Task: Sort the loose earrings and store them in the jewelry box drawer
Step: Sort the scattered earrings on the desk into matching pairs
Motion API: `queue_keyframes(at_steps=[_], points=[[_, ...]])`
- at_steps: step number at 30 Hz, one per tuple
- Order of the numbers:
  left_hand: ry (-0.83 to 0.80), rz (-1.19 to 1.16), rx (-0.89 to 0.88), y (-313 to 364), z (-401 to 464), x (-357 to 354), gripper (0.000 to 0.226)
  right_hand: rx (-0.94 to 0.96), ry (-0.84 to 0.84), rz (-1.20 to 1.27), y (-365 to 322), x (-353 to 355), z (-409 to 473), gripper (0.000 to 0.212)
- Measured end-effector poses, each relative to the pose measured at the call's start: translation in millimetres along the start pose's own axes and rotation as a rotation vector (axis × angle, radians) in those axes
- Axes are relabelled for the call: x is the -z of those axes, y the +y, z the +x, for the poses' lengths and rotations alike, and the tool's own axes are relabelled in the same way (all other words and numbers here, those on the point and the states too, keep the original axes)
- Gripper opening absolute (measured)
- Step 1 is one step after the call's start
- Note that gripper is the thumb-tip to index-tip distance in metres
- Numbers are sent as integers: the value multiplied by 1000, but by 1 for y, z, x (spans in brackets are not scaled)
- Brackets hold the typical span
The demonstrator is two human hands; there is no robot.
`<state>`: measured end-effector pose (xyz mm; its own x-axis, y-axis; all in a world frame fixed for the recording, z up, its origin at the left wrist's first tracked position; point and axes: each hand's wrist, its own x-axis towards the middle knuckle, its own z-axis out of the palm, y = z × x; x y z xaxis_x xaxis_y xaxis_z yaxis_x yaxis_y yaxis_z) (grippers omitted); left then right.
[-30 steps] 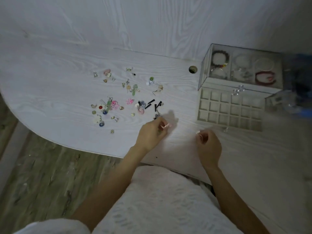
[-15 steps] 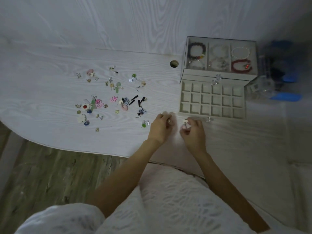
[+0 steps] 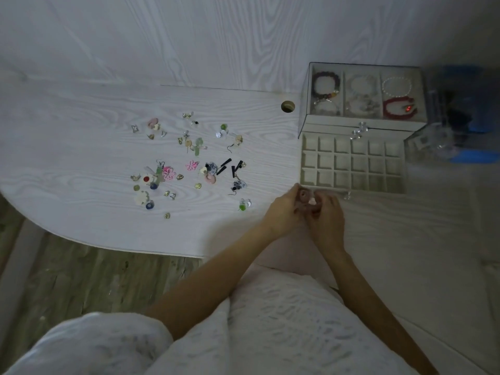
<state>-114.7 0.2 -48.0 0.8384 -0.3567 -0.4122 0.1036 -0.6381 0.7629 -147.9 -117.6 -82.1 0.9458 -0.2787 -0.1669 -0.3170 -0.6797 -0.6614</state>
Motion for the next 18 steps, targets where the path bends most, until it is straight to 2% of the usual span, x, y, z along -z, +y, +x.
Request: queue_keyframes(at_steps=[3,6,10,14,18], points=[[-37,-6,-13,1,-1,9,51,13,15,0,-6,2,-1,35],[2,28,-68,-13,-7,32,49,184,61,-105,-16,9,-3,31],[261,180,-160,-50,-33,79,32,397,26,-111,-47,7,6,24],[555,240,49,-96,-53,115,23,592,-154,-137,-91,-23,29,14],[647,248,204,-135,-59,138,30,754,-369,-232,-132,-75,44,21]])
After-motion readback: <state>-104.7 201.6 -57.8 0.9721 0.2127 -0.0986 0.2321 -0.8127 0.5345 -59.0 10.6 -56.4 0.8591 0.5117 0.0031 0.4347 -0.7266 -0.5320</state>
